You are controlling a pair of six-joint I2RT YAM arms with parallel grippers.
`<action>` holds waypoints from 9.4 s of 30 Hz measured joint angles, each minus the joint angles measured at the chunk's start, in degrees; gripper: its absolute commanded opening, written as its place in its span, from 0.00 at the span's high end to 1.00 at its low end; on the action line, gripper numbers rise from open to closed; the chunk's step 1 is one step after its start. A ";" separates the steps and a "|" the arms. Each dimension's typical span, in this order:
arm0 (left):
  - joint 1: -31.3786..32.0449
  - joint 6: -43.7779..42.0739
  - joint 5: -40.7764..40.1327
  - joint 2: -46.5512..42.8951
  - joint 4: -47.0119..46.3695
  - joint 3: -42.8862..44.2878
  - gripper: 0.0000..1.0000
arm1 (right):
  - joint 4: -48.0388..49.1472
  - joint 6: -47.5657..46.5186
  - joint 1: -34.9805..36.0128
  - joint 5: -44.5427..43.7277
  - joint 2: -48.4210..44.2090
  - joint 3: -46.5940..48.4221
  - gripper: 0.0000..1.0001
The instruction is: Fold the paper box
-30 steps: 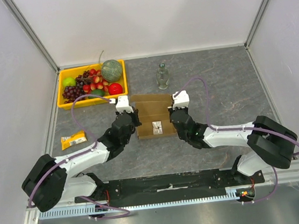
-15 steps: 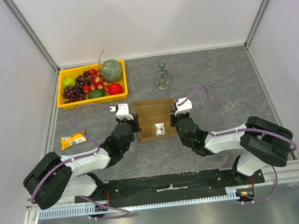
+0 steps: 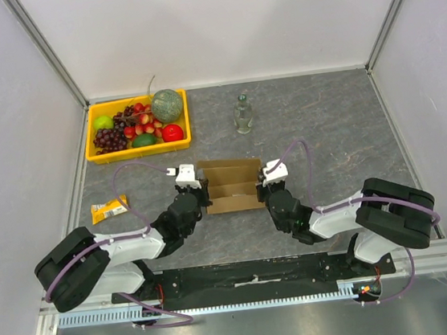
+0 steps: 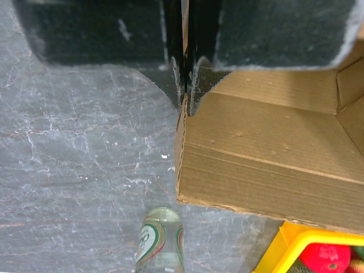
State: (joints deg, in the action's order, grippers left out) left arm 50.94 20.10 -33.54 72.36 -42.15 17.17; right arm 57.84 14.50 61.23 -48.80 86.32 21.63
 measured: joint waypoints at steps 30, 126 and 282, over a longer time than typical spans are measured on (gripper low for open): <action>5.46 -0.02 1.18 -4.11 -4.07 -6.99 0.98 | -14.80 0.68 4.55 11.89 -24.90 -4.33 0.39; 6.80 -4.85 8.41 -13.97 -8.02 -13.11 0.73 | -66.53 -25.46 -11.19 60.92 -16.11 27.58 1.00; -8.50 -9.05 9.57 6.95 -6.45 4.00 0.98 | -17.49 0.31 -16.11 23.43 -2.84 8.31 1.00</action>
State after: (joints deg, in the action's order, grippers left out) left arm 42.44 11.05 -23.97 79.31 -48.60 21.17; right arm 40.36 14.81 45.12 -25.36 83.48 29.93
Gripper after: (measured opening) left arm 0.032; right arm 0.011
